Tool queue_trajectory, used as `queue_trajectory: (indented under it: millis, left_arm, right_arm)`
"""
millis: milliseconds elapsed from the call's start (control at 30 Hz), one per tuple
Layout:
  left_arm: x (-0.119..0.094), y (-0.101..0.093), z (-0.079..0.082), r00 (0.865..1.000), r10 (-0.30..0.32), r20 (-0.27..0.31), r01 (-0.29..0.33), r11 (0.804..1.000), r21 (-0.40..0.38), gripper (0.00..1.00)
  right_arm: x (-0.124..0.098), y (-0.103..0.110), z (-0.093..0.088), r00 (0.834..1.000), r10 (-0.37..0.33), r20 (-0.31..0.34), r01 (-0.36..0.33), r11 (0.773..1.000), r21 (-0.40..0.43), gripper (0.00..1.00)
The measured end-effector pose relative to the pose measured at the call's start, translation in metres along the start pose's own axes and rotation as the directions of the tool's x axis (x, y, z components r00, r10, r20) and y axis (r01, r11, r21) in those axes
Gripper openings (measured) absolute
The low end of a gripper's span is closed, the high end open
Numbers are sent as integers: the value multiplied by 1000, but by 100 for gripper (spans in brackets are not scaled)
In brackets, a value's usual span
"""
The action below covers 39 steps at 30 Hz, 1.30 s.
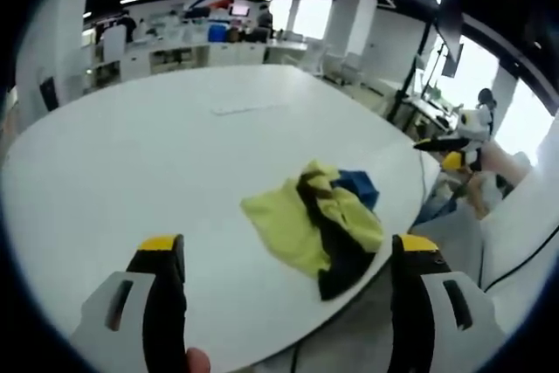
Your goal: Fold the garment on the visible template until the final outline fits inside the template.
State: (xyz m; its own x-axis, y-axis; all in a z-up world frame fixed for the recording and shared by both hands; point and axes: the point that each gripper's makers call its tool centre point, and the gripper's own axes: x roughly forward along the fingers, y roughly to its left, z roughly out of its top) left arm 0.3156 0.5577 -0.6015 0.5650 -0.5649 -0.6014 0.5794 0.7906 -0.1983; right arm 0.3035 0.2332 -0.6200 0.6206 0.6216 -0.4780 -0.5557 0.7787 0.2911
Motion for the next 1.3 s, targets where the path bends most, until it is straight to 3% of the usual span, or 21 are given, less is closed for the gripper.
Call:
queue_trajectory:
  millis: [1300]
  left_arm:
    - [31,-12,-2,995,-79,-53,80,997,14,87]
  right_arm:
    - [32,-5,-13,998,34,-57,-33,999,27,72]
